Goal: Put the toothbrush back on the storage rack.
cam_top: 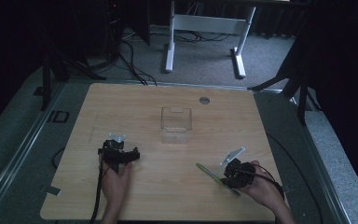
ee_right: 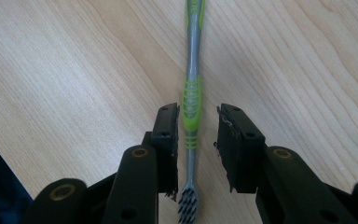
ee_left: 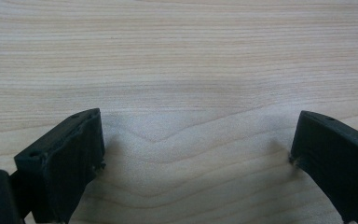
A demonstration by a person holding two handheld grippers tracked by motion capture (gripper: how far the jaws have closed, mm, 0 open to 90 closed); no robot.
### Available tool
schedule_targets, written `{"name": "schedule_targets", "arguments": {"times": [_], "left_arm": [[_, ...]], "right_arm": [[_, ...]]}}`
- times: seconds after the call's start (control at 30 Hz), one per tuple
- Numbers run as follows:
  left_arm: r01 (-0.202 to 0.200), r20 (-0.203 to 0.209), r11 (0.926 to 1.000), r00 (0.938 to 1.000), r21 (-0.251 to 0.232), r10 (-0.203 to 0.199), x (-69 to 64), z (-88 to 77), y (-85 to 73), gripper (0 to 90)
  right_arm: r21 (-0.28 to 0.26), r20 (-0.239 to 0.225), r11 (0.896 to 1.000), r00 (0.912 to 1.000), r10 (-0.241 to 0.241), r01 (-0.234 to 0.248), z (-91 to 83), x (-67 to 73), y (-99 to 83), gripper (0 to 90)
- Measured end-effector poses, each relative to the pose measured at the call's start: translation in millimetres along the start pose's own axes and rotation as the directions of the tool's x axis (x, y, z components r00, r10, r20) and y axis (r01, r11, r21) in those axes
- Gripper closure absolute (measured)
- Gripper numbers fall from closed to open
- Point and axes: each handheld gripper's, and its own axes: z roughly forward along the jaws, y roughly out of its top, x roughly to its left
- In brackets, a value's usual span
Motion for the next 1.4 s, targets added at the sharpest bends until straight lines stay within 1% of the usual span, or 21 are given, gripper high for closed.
{"name": "schedule_targets", "arguments": {"times": [0.63,0.8,1.23,1.4], "left_arm": [[0.000,0.000,1.0000,1.0000,0.000,0.000,0.0,0.0,0.0,3.0],[0.000,0.000,1.0000,1.0000,0.000,0.000,0.0,0.0,0.0,3.0],[0.000,0.000,1.0000,1.0000,0.000,0.000,0.0,0.0,0.0,3.0],[0.000,0.000,1.0000,1.0000,0.000,0.000,0.0,0.0,0.0,3.0]], "right_arm": [[0.024,-0.010,1.000,0.9999,-0.007,0.007,3.5,0.0,0.6,68.4],[0.037,-0.016,0.999,0.9999,-0.006,0.006,6.1,-0.2,1.0,68.6],[0.072,-0.033,0.997,0.9991,-0.025,0.028,10.7,3.1,4.1,69.0],[0.078,-0.036,0.997,0.9991,-0.022,0.025,12.7,3.1,4.9,68.9]]}}
